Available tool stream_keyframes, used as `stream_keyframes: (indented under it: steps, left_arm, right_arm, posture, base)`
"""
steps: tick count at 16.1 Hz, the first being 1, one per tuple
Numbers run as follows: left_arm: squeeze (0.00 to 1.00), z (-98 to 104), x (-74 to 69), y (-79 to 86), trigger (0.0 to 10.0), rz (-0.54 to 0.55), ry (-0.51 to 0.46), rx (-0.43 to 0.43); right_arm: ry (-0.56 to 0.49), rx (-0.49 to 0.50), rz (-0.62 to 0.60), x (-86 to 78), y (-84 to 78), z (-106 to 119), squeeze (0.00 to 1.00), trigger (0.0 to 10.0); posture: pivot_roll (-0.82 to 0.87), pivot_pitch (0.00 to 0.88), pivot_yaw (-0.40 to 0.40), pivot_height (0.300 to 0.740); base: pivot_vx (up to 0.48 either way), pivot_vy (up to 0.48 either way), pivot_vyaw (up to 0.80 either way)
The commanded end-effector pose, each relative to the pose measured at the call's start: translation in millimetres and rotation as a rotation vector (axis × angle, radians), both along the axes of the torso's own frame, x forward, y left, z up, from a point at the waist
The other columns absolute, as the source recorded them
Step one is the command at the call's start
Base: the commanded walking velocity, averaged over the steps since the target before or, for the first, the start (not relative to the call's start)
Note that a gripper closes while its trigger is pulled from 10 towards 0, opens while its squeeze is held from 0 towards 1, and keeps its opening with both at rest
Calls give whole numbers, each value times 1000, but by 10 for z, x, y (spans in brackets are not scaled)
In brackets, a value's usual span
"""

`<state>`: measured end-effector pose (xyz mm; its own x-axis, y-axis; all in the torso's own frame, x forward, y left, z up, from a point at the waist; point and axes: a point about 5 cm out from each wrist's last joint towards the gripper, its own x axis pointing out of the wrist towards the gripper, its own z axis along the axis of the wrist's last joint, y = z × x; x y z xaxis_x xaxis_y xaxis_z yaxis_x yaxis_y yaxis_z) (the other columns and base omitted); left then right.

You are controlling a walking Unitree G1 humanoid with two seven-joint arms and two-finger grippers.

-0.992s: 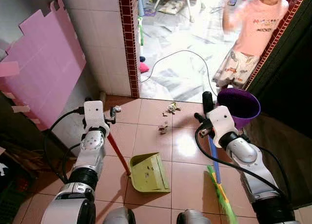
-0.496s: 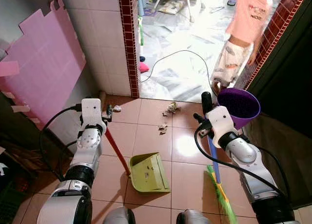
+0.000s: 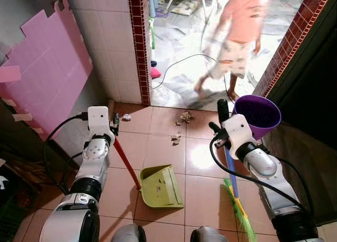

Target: Sweep floor

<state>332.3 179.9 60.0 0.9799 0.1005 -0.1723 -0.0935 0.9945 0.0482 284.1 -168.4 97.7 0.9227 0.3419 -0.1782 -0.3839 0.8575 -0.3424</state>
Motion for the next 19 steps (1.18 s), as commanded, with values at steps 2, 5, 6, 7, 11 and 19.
stream_keyframes:
  steps: [2,5,6,7,11,19]
  left_arm:
    - [0,6,13,-9,10000,0,3,-5]
    - [0,13,25,3,2627,6,1,-16]
    - [0,14,27,3,2627,6,1,-17]
    - [0,10,28,0,0,5,4,-20]
    - [0,4,25,-7,0,2,3,-24]
    - [0,2,8,23,0,-1,-13,2]
  right_arm:
    - [-46,-24,17,45,15,97,0,10000]
    - [-46,-27,20,41,15,94,0,10000]
    - [-46,-28,20,41,14,95,0,10000]
    - [-48,-29,20,45,11,99,0,10000]
    - [-47,-35,19,42,0,96,0,10000]
    - [-49,-42,18,50,2,95,0,10000]
  posture:
    - [-185,1,4,740]
    - [-186,0,0,740]
    - [-188,0,1,740]
    - [-189,0,1,740]
    - [-191,0,-1,740]
    - [-189,1,-1,740]
  base:
    - [0,0,0]
    - [0,0,0]
    - [0,0,0]
    - [0,0,0]
    - [0,0,0]
    - [0,0,0]
